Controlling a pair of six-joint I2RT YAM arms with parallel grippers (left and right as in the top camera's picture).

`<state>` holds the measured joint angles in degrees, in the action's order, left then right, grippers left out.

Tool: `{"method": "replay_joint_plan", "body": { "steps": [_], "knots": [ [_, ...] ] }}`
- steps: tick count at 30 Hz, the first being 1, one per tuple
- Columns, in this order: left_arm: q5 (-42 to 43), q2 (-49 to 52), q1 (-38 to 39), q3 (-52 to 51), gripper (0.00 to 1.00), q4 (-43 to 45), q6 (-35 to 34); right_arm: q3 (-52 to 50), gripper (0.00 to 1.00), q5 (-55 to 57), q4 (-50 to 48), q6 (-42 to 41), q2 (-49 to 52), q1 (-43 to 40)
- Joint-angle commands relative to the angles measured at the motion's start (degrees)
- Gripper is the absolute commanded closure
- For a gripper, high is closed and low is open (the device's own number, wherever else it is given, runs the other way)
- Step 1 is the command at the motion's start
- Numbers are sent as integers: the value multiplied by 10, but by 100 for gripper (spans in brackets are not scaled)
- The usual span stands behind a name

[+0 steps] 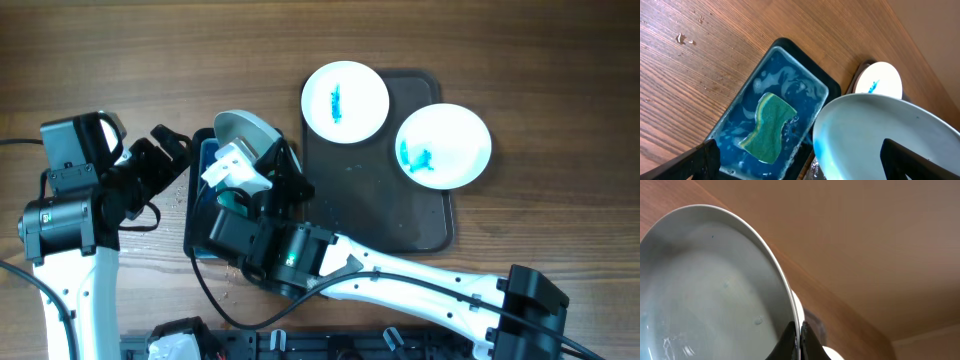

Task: Clean dirty plates on tray and stack at the side
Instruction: 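Lift the cleaned plate with the right gripper and tilt it over the basin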

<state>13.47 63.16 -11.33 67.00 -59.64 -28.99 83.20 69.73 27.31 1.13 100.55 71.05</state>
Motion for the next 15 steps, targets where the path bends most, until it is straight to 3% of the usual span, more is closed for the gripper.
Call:
{"method": "replay_joint_plan", "body": {
  "steps": [1,15],
  "knots": [
    [10,-2,-3,9,0,0,3,10,96,30,-9,19,-14,2],
    [10,-2,-3,9,0,0,3,10,96,30,-12,34,-14,2]
  ]
}}
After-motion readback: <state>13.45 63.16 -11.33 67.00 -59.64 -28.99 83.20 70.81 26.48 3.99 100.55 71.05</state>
